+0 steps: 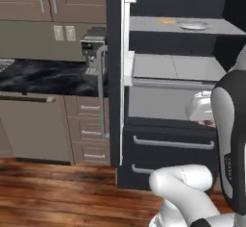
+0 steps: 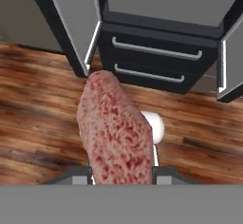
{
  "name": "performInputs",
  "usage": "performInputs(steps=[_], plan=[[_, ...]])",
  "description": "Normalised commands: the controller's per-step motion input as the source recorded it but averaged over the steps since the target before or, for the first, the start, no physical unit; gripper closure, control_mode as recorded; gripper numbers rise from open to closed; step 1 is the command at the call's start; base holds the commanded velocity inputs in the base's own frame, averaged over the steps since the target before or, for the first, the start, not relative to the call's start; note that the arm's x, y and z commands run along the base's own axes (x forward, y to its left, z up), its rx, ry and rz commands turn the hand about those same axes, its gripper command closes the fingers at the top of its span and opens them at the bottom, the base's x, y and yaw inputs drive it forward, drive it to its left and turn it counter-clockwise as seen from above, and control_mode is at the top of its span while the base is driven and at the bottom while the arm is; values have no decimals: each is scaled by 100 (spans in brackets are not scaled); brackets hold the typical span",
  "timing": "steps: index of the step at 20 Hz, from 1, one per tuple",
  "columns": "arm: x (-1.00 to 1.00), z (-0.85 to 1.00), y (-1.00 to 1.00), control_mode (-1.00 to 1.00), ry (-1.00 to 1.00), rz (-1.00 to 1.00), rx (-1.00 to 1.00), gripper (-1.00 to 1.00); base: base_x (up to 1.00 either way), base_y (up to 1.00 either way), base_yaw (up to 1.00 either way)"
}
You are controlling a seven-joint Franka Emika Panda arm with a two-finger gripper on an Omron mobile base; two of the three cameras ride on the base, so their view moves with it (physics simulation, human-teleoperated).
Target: Retrieve the steak from the fridge and place it on the saucepan with marinade on the stove.
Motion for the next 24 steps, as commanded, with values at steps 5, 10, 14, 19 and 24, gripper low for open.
performInputs(steps=[5, 10, 14, 19, 24], plan=[[0, 0, 0, 100, 0, 0, 0, 100, -1, 13, 92], [0, 0, 0, 100, 0, 0, 0, 100, -12, 4, 100], [0, 0, 0, 100, 0, 0, 0, 100, -8, 9, 100], [0, 0, 0, 100, 0, 0, 0, 100, 52, 17, 50], [0, 0, 0, 100, 0, 0, 0, 100, 100, 25, 3]])
